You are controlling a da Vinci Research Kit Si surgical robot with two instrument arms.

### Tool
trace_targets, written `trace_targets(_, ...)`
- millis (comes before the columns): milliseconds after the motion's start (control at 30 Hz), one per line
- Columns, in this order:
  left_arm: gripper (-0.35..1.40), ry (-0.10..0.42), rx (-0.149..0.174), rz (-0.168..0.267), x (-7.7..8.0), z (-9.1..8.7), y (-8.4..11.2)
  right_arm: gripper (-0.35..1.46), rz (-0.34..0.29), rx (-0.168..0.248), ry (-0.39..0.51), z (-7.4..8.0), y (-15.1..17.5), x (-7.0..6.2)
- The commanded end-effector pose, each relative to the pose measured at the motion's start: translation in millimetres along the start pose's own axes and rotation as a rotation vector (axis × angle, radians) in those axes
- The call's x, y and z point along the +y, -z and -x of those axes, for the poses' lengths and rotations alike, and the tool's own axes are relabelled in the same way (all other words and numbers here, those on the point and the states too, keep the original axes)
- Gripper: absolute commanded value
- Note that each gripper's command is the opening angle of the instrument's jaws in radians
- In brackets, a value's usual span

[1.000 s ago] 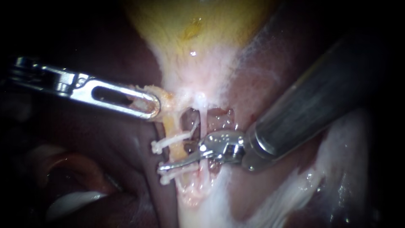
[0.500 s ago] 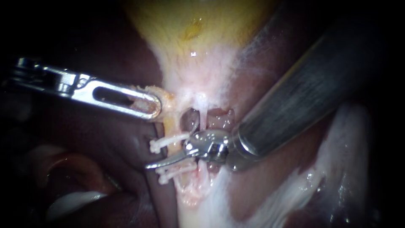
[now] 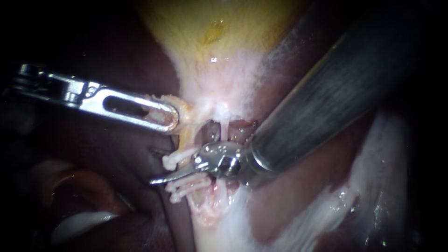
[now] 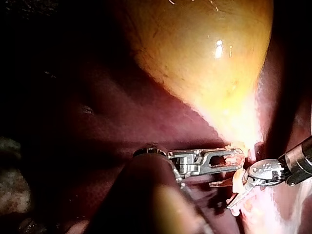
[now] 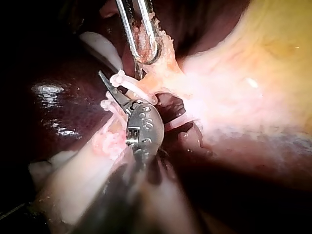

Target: Go to the cutting position left tube

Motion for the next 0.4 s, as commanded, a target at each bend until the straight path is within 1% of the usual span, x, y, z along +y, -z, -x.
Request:
trace_targets(33, -0.35, 0.000, 0.000, 0.000, 0.0, 0.0, 0.0, 1.41, 0.002, -0.001, 0.000, 0.0, 0.1, 0.0)
trace_targets(400, -0.35, -0.001, 0.001, -0.001, 0.1, 0.0, 0.0, 1.41, 0.004, 0.003, 0.001, 0.1, 0.5, -0.2)
